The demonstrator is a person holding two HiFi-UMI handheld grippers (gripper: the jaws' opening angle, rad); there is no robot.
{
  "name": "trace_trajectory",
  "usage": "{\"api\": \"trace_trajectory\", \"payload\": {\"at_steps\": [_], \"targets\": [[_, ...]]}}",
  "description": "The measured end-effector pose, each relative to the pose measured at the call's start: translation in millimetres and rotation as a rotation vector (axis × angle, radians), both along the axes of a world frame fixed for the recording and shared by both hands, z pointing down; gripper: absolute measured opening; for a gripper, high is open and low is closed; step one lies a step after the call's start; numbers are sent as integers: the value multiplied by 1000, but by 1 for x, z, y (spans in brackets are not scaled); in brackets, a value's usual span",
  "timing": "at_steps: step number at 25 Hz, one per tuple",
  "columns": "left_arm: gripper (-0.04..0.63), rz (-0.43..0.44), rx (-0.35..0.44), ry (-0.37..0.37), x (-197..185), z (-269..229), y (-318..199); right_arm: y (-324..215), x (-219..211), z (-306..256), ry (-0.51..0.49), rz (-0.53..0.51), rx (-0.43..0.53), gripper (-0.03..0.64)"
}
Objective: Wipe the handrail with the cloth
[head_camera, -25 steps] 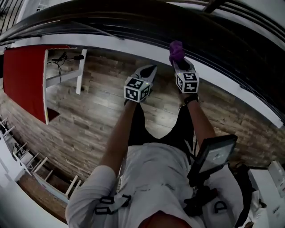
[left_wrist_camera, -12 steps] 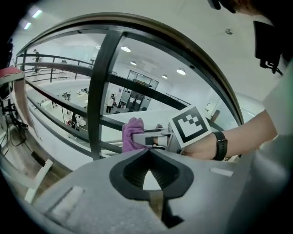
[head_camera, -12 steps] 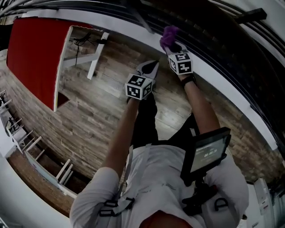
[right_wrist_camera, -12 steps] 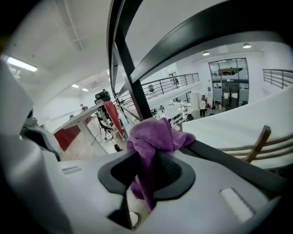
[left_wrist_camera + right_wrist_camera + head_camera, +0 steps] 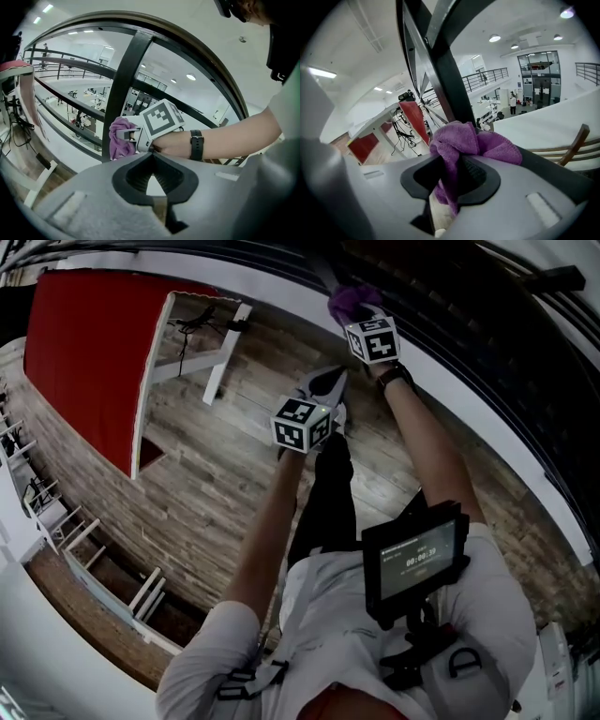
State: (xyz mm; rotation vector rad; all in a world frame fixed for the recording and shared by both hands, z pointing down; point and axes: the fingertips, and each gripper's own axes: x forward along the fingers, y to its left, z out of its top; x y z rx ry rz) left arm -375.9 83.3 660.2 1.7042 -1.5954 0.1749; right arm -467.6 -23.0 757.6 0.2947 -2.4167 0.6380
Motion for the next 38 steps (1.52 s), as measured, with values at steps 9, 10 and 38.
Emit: {"api": "trace_trajectory", "payload": {"at_steps": [9, 10, 38], "targets": [[2, 12, -35, 34, 20, 14, -5, -16, 47, 1, 19, 101, -9, 98], [0, 23, -30, 39, 27, 13, -9, -18, 58, 1, 18, 111, -14, 98], [0, 461, -48, 73, 308, 16, -79, -55, 445, 18, 147, 586, -96, 97]]}}
